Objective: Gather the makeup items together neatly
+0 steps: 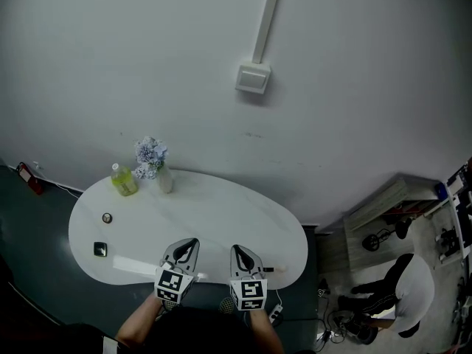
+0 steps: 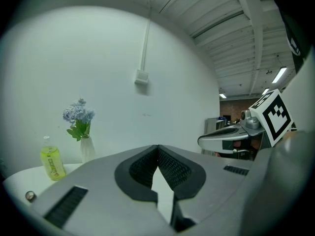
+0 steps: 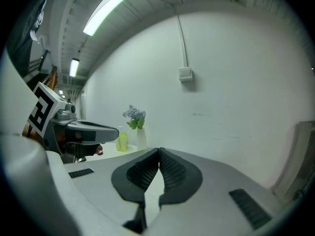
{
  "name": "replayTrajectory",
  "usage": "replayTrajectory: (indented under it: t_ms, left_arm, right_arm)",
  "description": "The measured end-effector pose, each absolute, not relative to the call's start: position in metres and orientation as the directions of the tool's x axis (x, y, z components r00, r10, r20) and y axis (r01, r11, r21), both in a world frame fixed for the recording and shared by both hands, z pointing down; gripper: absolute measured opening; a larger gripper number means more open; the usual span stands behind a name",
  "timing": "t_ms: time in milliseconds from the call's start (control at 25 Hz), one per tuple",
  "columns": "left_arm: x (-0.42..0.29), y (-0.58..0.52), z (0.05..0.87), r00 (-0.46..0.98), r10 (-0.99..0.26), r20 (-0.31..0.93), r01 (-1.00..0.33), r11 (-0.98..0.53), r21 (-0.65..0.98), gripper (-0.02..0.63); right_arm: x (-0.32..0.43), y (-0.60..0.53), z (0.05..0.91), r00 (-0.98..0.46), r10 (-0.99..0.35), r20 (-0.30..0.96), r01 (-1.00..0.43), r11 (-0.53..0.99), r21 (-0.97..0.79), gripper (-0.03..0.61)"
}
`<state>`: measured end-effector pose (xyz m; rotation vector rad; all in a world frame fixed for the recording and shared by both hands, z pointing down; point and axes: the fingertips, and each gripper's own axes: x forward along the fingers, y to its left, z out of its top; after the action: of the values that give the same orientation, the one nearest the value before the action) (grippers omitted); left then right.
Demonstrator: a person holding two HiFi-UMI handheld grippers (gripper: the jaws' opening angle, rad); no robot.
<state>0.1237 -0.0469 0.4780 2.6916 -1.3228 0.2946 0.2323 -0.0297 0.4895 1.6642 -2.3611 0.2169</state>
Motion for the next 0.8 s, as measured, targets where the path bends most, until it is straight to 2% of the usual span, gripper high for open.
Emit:
replayTrajectory:
  t_ms: [400,800]
  left_arm:
    - [0.033,-0.031,0.482,0.411,-0.878,0.246,-0.907,-0.421,0.015,0.017]
    - [-0.101,0.012,0.494,0.137,-0.952,0.273,-0.990,-0.137,0.021,0.017]
  right_arm:
    - [0.136,-0.034,0.497,-0.537,-0.793,0.286,-0.828,0.561,-0.001,0.032]
    - [-0.003,-0.021,0.504,-0.754,-0.584,0.301,-0.616,0.787,-0.016,0.032]
